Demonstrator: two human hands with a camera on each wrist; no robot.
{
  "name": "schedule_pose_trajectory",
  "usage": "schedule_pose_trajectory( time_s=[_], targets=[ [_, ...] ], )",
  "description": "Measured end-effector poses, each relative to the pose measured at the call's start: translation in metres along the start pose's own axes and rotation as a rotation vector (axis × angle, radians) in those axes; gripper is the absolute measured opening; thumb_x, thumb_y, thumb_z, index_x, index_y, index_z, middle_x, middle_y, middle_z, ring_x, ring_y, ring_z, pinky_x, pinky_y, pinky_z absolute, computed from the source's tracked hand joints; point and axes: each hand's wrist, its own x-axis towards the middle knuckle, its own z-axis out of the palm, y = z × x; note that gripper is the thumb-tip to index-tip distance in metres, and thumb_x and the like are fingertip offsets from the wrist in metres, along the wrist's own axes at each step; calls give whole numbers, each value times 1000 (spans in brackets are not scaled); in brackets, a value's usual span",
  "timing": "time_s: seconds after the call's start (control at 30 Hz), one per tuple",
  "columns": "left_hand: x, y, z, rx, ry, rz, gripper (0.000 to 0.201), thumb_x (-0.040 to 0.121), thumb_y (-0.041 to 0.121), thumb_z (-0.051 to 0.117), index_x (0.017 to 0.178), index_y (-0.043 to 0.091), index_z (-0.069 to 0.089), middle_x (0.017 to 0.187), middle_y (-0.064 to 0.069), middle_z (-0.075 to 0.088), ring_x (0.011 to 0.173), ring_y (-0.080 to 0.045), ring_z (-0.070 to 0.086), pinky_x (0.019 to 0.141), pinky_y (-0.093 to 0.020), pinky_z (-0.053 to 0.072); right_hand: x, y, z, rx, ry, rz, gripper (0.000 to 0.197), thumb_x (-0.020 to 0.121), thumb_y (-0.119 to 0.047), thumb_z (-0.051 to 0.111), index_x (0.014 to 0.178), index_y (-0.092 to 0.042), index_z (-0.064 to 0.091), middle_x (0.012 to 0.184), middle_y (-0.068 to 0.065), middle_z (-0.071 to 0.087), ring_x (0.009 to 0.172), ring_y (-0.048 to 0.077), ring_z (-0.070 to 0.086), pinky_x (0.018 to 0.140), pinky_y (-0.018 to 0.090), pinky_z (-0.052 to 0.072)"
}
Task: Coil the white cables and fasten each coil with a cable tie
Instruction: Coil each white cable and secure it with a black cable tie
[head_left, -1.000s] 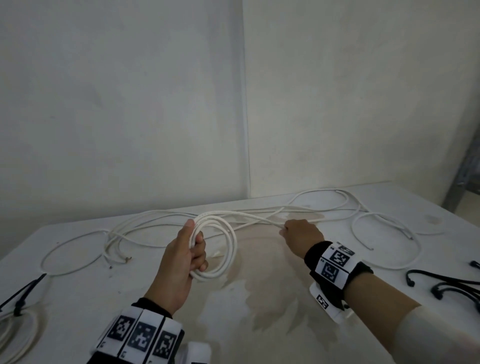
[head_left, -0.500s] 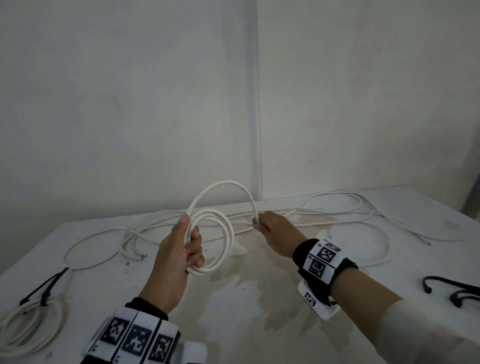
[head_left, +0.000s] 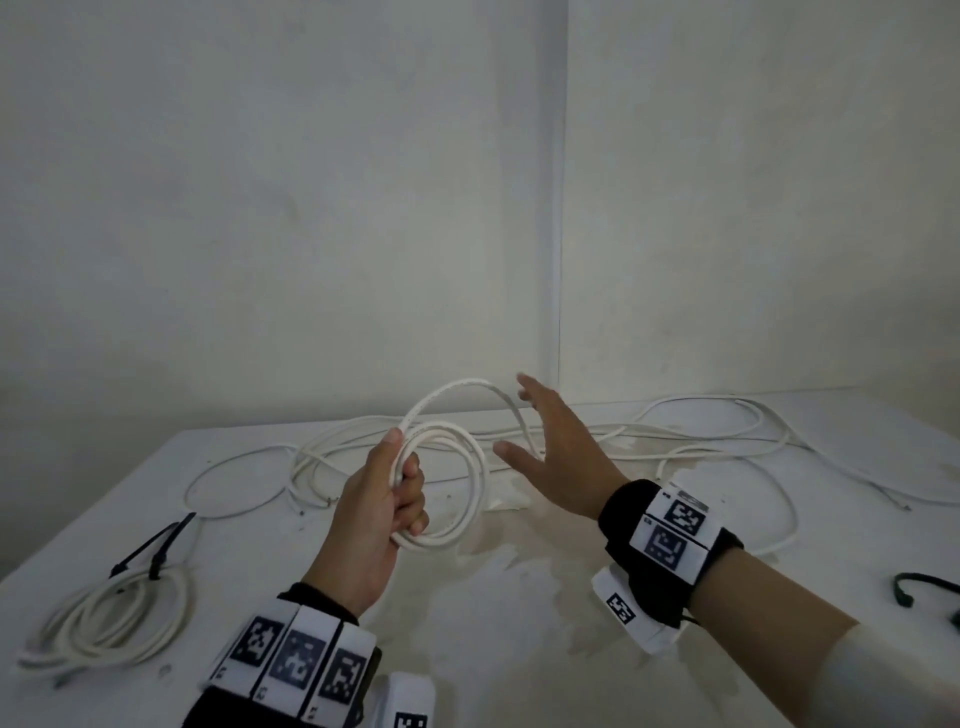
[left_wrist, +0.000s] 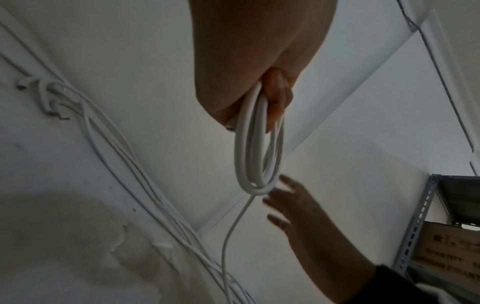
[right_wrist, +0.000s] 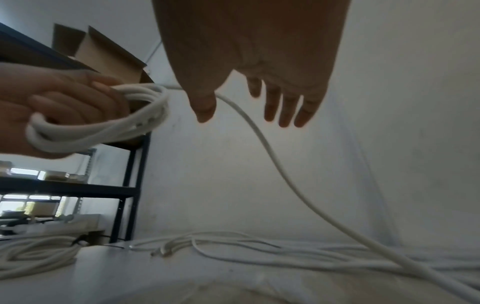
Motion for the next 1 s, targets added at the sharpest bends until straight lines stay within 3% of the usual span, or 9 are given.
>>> schedule_pose_trajectory(
  time_s=[0.1,0.23,0.33,0.43,0.5,0.53,0.67,0.8,1.0],
  targets=[
    [-1,1,4,47,-17,-1,41,97,36,37,62,15,41,41,10,25,33,-5,19,37,-17,27,4,-14,5,33,53,-258,58,93,-32,46,144,-21,20,141,3,42,128,10,36,105,23,23],
    [-1,2,2,107,-40,-17,41,96,35,37,61,14,41,42,8,25,33,-6,20,37,-18,27,9,-18,6,10,83,-306,54,90,-34,31,142,-22,29,133,9,42,121,19,39,105,41,31],
    [-2,3,2,166,-69,-23,40,96,35,37,62,14,40,44,8,24,35,-7,20,36,-18,28,14,-27,2,-93,78,-350,51,92,-35,26,141,-21,34,146,7,36,132,14,27,107,28,15],
    [-1,7,2,164,-56,0,40,96,33,37,62,13,40,43,8,24,34,-6,20,36,-17,27,16,-34,0,-15,-39,-280,43,93,-30,28,122,-13,55,115,4,60,105,13,48,102,32,23],
    [1,13,0,103,-31,33,40,97,32,36,62,13,40,41,9,24,33,-5,20,35,-17,27,16,-32,-2,93,-26,-261,36,95,-26,32,106,-5,58,90,6,59,78,11,47,82,28,38],
    [2,16,-1,61,-23,47,40,97,31,36,62,14,39,41,10,25,33,-4,20,35,-16,26,14,-32,-3,144,-40,-233,33,97,-26,33,104,-5,57,84,5,56,71,9,44,73,23,38],
    [5,22,2,-90,-39,63,41,96,36,35,61,15,39,40,11,24,32,-4,20,35,-15,26,4,-39,0,286,-121,-132,28,100,-27,31,106,-10,53,82,3,55,71,12,47,70,25,39],
    [7,21,8,-173,-55,62,43,96,38,33,61,14,39,39,11,24,30,-3,19,35,-16,24,-1,-46,6,446,-165,-35,28,100,-30,28,104,-15,51,75,-10,55,55,0,42,60,15,35],
    [12,15,14,-192,-75,68,43,97,38,32,63,14,41,39,10,24,30,-3,20,36,-15,30,1,-47,3,665,-114,65,25,101,-18,31,86,-18,51,64,-1,56,46,-2,43,49,9,33]
  ],
)
